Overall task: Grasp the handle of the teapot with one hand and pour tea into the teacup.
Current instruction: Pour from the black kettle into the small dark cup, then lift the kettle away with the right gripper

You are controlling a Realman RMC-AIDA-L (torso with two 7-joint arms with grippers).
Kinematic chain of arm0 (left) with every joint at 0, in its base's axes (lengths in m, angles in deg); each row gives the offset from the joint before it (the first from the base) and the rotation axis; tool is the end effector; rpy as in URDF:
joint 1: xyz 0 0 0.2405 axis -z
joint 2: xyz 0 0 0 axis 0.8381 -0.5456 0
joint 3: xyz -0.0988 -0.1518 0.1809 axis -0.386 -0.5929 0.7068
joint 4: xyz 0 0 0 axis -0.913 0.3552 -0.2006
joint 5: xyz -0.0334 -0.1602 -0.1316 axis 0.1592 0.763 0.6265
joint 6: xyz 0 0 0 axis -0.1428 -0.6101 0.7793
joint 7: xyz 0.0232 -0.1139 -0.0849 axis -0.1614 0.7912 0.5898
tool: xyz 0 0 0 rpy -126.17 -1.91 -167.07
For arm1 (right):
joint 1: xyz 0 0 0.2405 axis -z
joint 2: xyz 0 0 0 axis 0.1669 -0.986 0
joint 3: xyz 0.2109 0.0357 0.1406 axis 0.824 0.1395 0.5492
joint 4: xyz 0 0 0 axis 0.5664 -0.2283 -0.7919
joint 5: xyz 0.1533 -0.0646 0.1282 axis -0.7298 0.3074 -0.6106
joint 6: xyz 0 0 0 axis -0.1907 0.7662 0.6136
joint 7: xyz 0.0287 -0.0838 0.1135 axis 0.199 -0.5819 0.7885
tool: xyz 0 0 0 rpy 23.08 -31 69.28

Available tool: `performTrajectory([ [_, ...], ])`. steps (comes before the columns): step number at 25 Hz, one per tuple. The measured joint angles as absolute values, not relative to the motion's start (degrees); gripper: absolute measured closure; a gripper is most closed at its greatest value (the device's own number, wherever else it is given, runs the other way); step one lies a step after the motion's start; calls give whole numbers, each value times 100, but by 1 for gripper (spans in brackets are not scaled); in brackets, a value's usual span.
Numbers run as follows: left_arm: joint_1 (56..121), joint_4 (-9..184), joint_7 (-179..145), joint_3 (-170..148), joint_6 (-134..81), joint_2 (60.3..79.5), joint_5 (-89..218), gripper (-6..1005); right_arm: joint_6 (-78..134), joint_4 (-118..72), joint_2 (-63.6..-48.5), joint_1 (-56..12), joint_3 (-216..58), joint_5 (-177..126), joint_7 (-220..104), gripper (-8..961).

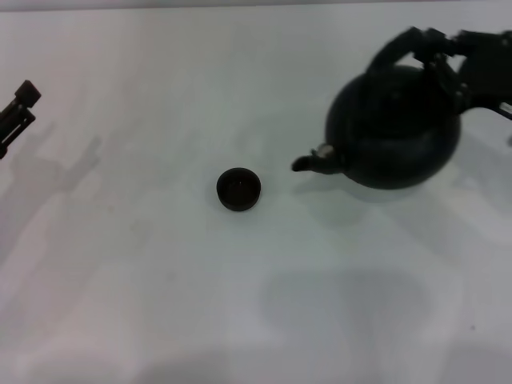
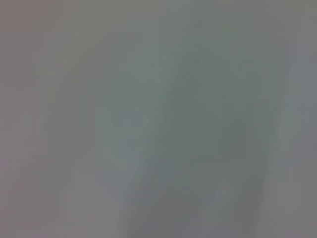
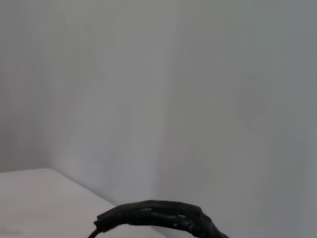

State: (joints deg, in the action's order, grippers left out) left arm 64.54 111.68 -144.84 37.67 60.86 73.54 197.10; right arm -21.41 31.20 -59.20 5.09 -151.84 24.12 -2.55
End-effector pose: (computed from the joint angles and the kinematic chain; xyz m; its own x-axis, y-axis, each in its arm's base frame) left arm -0.3532 0.2565 0.0320 0.5308 0.0738 0.8443 0.7735 -0.4494 -0.4470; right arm 0.2759 0.3085 0.0254 0.8328 -0.0079 -0.5535 -0.4141 -0.6725 -0.6134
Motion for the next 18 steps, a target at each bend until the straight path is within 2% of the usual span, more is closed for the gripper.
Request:
performTrajectory([
  [18,6370,10951,-14490,3767,6019,7363,19712,151,343,4267,-5890,246,-17338,2059,-1749,836],
])
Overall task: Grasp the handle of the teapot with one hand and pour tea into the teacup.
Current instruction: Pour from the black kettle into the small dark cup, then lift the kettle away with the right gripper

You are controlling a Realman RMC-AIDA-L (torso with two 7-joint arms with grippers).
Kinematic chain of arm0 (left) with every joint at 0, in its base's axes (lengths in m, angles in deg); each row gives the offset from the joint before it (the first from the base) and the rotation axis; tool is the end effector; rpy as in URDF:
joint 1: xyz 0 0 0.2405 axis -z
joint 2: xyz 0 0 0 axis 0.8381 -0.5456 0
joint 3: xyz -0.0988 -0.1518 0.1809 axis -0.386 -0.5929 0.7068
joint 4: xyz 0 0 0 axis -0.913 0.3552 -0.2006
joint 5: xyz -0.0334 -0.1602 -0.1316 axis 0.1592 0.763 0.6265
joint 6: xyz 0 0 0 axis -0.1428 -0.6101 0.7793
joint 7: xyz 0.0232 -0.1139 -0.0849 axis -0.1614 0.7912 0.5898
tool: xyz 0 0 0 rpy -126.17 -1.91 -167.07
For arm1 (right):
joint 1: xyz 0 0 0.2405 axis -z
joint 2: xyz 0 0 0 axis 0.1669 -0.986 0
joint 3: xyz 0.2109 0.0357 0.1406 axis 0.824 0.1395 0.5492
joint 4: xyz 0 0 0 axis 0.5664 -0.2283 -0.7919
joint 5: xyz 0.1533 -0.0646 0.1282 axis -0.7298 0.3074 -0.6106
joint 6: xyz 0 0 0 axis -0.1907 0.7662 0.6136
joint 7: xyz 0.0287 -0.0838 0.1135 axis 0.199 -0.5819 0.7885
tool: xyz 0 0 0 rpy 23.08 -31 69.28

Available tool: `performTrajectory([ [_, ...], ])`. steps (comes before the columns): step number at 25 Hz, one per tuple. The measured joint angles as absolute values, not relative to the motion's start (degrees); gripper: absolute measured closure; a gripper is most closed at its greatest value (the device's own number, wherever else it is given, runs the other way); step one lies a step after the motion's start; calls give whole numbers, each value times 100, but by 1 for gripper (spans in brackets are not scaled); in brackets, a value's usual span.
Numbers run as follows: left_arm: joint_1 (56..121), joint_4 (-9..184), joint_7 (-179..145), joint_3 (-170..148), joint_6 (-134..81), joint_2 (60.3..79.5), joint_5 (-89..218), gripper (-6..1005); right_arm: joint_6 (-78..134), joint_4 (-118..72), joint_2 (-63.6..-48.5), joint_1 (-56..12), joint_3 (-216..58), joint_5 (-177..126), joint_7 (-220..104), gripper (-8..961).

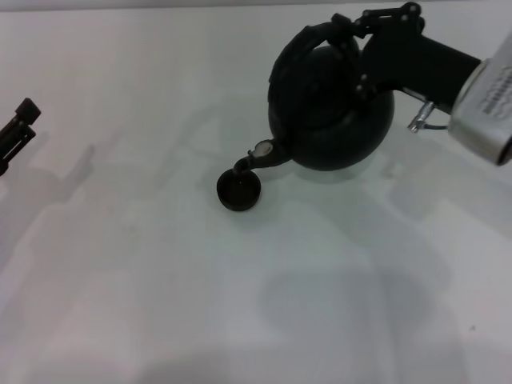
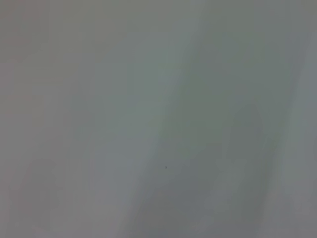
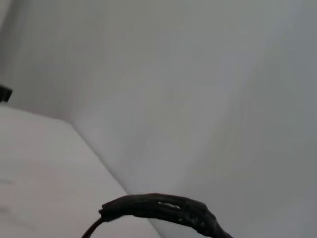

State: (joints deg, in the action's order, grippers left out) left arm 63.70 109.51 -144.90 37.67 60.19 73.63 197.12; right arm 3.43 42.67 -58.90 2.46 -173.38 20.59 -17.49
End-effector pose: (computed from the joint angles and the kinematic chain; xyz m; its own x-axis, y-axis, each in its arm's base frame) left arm -0.3624 0.2465 0.0245 0.5114 0.1160 0.8515 0.8035 -0.4158 -0.4259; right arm 0.2064 0.3303 -0.0254 0.9414 0.2104 -0.2635 -0.0652 -0.6533 -0.7543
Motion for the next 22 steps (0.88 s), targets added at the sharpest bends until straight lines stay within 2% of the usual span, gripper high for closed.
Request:
performTrajectory([
  [22,6389,10869,-14490,3766,5999,7355,19709,152,1591,4602,-5924,204,-18054,2056,-2734,839],
])
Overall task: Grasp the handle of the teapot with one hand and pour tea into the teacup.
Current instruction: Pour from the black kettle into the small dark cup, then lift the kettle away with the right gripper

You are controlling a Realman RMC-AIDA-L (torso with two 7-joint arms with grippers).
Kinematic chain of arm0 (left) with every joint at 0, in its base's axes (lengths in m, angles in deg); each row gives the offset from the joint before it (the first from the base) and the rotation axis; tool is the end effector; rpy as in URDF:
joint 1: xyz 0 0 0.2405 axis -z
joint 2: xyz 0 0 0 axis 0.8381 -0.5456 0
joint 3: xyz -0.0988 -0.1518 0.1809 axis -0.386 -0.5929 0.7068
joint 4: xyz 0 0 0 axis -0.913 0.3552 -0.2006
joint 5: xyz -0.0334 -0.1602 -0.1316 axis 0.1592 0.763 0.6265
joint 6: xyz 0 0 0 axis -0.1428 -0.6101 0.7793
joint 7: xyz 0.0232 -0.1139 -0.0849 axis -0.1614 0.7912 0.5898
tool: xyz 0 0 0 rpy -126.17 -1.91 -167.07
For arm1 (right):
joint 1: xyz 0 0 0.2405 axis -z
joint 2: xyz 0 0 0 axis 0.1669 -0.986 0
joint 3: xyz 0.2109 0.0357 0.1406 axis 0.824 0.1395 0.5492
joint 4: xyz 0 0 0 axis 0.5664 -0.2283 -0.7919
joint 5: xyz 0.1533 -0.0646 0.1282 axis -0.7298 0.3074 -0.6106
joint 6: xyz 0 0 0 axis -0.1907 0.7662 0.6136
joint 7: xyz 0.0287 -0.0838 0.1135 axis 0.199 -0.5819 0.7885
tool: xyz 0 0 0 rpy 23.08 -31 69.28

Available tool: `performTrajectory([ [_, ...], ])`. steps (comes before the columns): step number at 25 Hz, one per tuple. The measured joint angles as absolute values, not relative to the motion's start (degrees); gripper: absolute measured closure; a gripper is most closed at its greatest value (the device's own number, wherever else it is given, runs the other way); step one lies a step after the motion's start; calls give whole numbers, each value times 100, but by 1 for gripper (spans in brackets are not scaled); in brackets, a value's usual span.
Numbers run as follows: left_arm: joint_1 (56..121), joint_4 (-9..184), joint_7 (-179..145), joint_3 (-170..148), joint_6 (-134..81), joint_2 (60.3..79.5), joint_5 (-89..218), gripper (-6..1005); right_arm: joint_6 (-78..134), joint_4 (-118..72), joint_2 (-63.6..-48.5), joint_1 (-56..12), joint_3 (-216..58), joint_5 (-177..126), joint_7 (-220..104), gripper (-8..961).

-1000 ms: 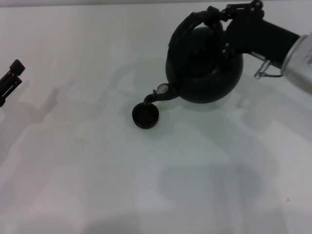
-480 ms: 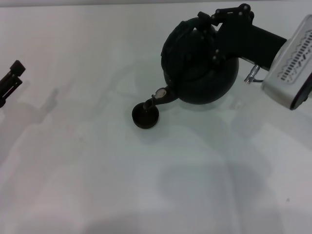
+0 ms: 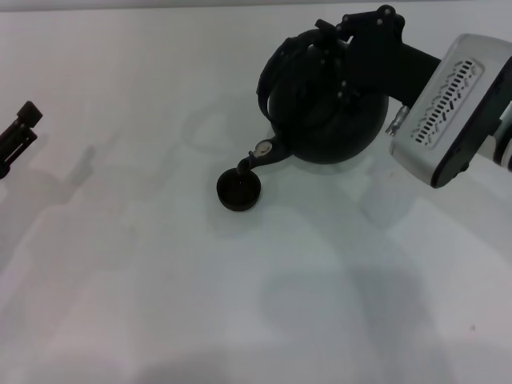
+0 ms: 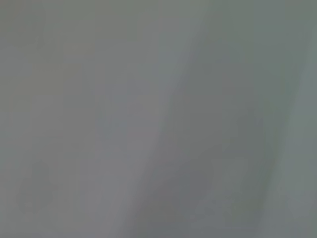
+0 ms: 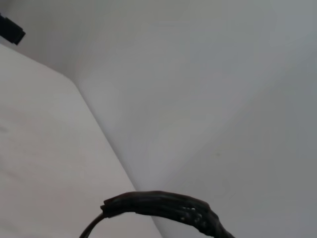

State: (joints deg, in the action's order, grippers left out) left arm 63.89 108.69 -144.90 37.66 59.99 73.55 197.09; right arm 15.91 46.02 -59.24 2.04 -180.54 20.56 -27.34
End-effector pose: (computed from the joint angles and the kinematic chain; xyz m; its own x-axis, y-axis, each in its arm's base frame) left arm -0.3639 0.2458 0.0224 0.5060 0.1271 0.8531 0.8098 -0.4106 -0.4191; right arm 0.1929 0.3320 -0.0424 0.9578 0.2811 -0.0596 0.1193 -0.5778 -0.8074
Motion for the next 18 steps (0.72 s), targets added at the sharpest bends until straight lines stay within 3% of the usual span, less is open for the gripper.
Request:
performTrajectory([
  [18,6380,10869,-14550,3766,5941,7354,19741,153,1640,4774,-5897,286,-18096,2063,-3120,844],
])
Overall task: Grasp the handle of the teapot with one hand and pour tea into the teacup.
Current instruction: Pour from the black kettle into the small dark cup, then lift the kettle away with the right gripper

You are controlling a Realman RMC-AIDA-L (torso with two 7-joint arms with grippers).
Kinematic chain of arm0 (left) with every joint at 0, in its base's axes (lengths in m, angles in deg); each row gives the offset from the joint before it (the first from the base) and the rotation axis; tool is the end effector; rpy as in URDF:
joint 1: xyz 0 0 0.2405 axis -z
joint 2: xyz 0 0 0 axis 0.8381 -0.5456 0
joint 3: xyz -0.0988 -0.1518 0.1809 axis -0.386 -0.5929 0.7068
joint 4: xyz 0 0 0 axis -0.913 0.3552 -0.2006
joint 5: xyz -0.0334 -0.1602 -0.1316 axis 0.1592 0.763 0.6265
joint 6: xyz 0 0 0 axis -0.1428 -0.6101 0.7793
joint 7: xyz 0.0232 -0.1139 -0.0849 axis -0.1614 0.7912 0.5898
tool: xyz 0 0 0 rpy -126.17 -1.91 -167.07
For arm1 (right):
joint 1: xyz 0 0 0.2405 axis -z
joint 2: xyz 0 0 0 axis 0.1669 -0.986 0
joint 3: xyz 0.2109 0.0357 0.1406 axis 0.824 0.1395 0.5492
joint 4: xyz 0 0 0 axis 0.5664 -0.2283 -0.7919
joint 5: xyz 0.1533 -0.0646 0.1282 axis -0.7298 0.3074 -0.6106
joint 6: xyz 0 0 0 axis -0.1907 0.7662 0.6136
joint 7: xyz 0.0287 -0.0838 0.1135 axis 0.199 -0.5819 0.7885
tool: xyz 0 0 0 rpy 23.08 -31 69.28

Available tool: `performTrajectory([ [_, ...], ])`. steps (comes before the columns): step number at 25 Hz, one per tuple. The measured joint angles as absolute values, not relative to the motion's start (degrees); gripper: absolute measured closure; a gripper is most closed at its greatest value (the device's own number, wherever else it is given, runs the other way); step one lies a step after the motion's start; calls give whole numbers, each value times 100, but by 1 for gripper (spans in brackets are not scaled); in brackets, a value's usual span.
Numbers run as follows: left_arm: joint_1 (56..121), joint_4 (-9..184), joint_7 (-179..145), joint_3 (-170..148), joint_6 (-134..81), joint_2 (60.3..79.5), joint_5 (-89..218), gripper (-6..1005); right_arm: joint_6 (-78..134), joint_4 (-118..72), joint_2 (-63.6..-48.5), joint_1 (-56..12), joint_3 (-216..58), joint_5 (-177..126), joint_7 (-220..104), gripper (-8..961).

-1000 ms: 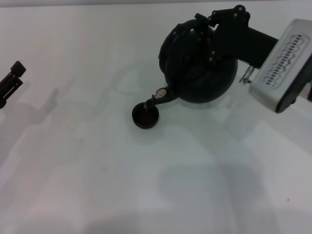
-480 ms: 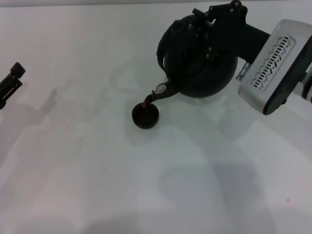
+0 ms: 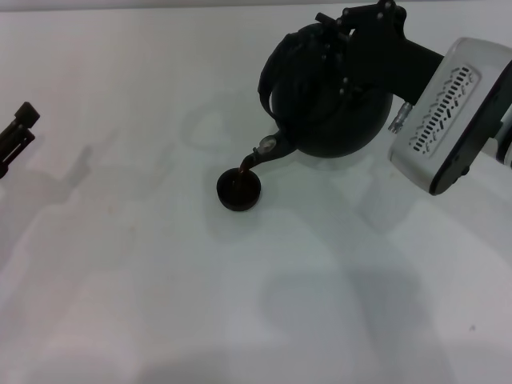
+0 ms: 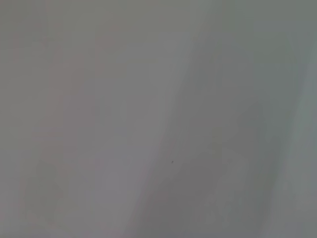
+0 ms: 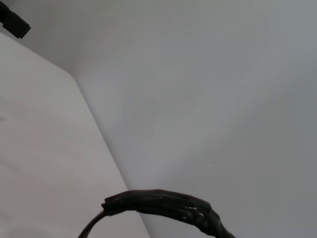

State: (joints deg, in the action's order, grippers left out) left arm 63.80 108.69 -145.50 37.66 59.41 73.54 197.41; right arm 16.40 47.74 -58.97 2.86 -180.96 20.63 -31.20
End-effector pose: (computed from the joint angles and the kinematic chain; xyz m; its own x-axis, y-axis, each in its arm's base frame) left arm -0.3657 0.2459 0.0230 0.5141 0.1258 0.8485 0.8089 -0.4002 -0.4307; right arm 0.1894 0.3298 -0.0391 0.9448 0.3277 -0.0037 0.1867 -0.5475 -0.8157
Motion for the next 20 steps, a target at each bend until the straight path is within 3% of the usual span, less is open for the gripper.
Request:
performTrajectory([
  [20,6444,10870,-14552,3766,5791,7354,19730,153,1612,4780,-5895,370,-18079,2063,-3325,845],
])
